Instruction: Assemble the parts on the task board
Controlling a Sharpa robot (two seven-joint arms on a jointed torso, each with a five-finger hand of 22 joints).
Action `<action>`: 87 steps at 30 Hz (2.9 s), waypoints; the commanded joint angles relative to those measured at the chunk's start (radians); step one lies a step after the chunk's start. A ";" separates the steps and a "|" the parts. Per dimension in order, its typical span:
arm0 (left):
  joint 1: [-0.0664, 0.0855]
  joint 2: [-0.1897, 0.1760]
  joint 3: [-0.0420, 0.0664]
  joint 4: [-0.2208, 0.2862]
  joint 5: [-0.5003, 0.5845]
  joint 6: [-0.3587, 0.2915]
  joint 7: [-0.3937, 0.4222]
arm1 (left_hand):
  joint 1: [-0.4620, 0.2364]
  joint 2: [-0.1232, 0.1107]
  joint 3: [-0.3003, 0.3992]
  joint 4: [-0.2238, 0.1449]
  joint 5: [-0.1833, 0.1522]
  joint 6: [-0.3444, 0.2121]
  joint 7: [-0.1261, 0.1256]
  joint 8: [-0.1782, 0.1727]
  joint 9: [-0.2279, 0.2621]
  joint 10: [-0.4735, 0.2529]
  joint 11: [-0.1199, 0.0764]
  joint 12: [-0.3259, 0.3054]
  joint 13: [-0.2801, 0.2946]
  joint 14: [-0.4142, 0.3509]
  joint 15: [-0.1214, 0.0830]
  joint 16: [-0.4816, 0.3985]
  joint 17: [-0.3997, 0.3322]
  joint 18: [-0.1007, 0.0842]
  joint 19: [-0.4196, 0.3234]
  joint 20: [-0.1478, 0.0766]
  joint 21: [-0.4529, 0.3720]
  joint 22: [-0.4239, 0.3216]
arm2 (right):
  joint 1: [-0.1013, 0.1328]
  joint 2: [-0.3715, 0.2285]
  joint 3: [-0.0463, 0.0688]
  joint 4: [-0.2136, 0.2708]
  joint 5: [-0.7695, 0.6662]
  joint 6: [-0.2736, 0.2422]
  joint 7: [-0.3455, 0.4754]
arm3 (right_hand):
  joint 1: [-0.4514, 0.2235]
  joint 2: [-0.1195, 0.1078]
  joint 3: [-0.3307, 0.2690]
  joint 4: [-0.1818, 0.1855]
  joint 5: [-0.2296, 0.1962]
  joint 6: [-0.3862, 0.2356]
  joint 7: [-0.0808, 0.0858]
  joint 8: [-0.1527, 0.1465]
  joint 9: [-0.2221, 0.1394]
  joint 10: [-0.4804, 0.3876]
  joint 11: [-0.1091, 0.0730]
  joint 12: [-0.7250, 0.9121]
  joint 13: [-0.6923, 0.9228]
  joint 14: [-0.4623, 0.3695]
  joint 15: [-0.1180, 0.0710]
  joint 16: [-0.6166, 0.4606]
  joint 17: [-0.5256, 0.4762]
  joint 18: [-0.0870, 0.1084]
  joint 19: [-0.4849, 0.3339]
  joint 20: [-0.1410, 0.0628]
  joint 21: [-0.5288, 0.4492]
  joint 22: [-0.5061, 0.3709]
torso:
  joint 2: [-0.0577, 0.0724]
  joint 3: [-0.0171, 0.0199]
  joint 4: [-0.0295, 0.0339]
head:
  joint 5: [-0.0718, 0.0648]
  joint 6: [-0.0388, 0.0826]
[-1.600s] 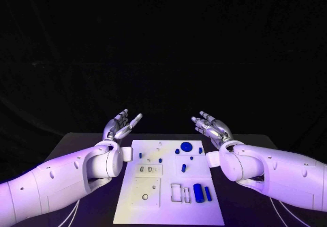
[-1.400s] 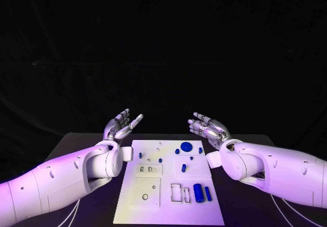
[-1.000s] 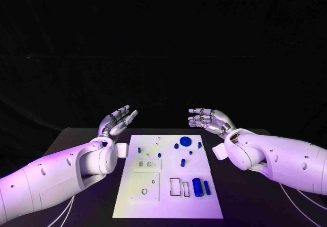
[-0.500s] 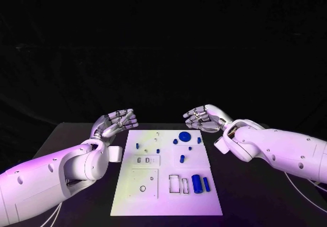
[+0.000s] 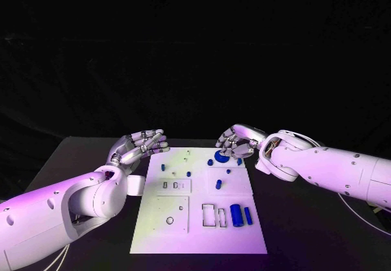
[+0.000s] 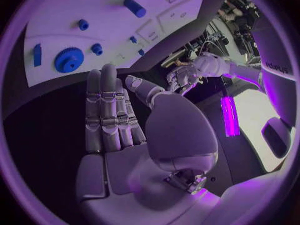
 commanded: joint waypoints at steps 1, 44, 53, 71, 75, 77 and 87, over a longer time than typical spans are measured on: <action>0.001 -0.002 0.001 0.014 -0.013 0.044 -0.007 | -0.003 -0.009 0.005 0.000 -0.004 0.005 0.016 -0.006 -0.001 0.008 0.001 -0.007 -0.001 0.007 0.001 0.005 0.002 0.006 0.008 0.002 0.005 0.001 | 0.006 0.015 0.001 -0.013 -0.228 0.065 -0.115 | -0.029 -0.026 -0.001 0.017 0.016 0.010 -0.005 -0.003 0.008 -0.045 0.007 -0.022 0.003 0.005 0.003 0.048 0.046 0.010 0.010 0.000 0.030 0.021 | 0.022 -0.0073 0.0071 | -0.003 0.004; 0.001 -0.024 0.012 0.070 -0.010 0.062 -0.021 | -0.023 -0.015 0.008 0.002 -0.005 0.001 0.023 -0.013 -0.003 0.005 0.007 -0.023 -0.001 0.003 0.005 -0.002 0.007 0.004 0.012 0.002 0.008 0.000 | 0.004 0.108 0.000 -0.070 -0.433 0.104 -0.215 | -0.042 -0.049 0.055 0.042 -0.016 -0.003 -0.005 -0.005 0.078 -0.149 0.014 0.060 0.056 0.055 0.013 0.775 0.704 -0.092 0.320 0.009 0.608 0.776 | 0.072 -0.0226 0.0347 | -0.017 0.008; 0.001 -0.022 0.012 0.069 -0.005 0.055 -0.017 | -0.027 -0.016 0.007 0.003 -0.005 0.000 0.025 -0.014 -0.004 0.005 0.008 -0.025 -0.001 0.003 0.005 -0.003 0.008 0.003 0.011 0.002 0.008 -0.001 | -0.001 0.114 0.000 -0.071 -0.428 0.097 -0.206 | -0.034 -0.037 0.067 0.045 -0.023 0.011 -0.009 0.002 0.086 -0.135 0.010 0.070 0.060 0.055 0.010 0.796 0.722 -0.095 0.326 0.009 0.621 0.796 | 0.074 -0.0240 0.0342 | -0.013 0.002; 0.001 -0.016 0.012 0.062 -0.004 0.056 -0.024 | -0.031 -0.015 0.008 0.004 -0.004 0.001 0.026 -0.015 -0.004 0.005 0.009 -0.027 0.000 0.001 0.007 -0.004 0.009 0.003 0.010 0.003 0.008 -0.001 | -0.004 0.112 0.000 -0.072 -0.384 0.061 -0.198 | 0.002 0.037 0.120 0.059 -0.161 0.065 -0.040 0.054 0.143 -0.088 -0.017 0.109 0.085 0.053 -0.011 0.834 0.745 -0.103 0.346 -0.008 0.658 0.855 | 0.078 -0.0277 0.0351 | -0.015 0.002; 0.001 -0.014 0.012 0.060 -0.003 0.057 -0.026 | -0.031 -0.015 0.008 0.004 -0.004 0.001 0.026 -0.015 -0.004 0.005 0.009 -0.027 0.000 0.001 0.007 -0.004 0.009 0.003 0.010 0.003 0.008 -0.001 | -0.004 0.113 0.000 -0.071 -0.382 0.061 -0.203 | 0.004 0.037 0.122 0.056 -0.164 0.065 -0.041 0.056 0.147 -0.089 -0.018 0.109 0.086 0.053 -0.011 0.835 0.745 -0.103 0.345 -0.009 0.657 0.855 | 0.077 -0.0282 0.0354 | -0.015 -0.001; 0.001 -0.014 0.012 0.060 -0.003 0.057 -0.027 | -0.031 -0.015 0.008 0.004 -0.004 0.001 0.026 -0.015 -0.004 0.005 0.009 -0.027 0.000 0.001 0.007 -0.004 0.009 0.003 0.010 0.003 0.008 -0.001 | -0.004 0.114 0.000 -0.070 -0.384 0.053 -0.207 | 0.004 0.033 0.122 0.054 -0.166 0.064 -0.041 0.058 0.150 -0.090 -0.018 0.108 0.087 0.053 -0.011 0.836 0.745 -0.103 0.344 -0.010 0.657 0.855 | 0.078 -0.0277 0.0354 | -0.014 -0.001; 0.001 -0.014 0.012 0.057 -0.002 0.067 -0.029 | -0.030 -0.016 0.009 0.002 -0.004 0.001 0.026 -0.015 -0.004 0.005 0.009 -0.029 0.000 0.000 0.007 -0.006 0.010 0.003 0.009 0.003 0.007 -0.002 | -0.004 0.110 0.000 -0.057 -0.389 -0.025 -0.212 | -0.001 0.015 0.124 0.050 -0.150 0.057 -0.037 0.060 0.162 -0.103 -0.014 0.102 0.088 0.051 -0.008 0.838 0.743 -0.104 0.343 -0.009 0.659 0.858 | 0.078 -0.0280 0.0361 | -0.014 0.003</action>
